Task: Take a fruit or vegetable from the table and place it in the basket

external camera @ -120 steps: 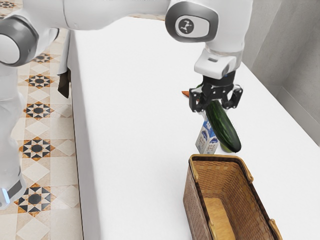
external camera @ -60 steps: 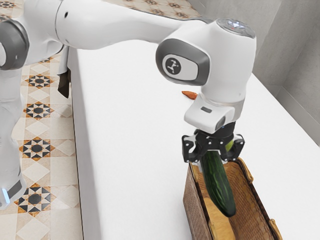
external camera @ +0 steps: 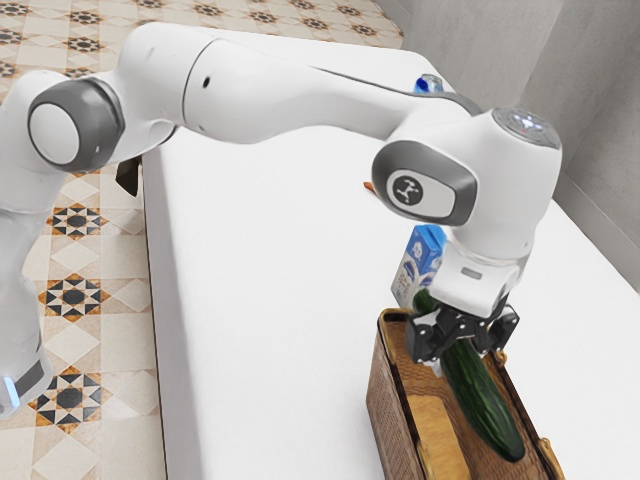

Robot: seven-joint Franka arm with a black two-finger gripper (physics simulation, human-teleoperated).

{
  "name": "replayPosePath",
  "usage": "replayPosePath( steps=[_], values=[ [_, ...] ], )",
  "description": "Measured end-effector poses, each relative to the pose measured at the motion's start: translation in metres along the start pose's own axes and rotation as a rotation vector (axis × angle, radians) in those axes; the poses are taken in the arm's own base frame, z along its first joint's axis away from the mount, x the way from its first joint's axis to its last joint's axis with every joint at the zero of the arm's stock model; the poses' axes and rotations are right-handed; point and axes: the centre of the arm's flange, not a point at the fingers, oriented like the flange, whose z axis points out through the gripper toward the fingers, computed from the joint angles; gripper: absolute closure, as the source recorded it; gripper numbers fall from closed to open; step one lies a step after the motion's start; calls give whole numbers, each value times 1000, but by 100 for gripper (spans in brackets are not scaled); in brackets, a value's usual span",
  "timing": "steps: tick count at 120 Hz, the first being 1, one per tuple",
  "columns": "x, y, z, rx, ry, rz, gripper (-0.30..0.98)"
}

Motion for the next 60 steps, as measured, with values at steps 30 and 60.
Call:
replayPosePath(
  steps=[30,60],
  values=[
    [13,4,-3,36,-9,-2,29],
    [15,5,-3,58,-29,-16,5]
  ],
)
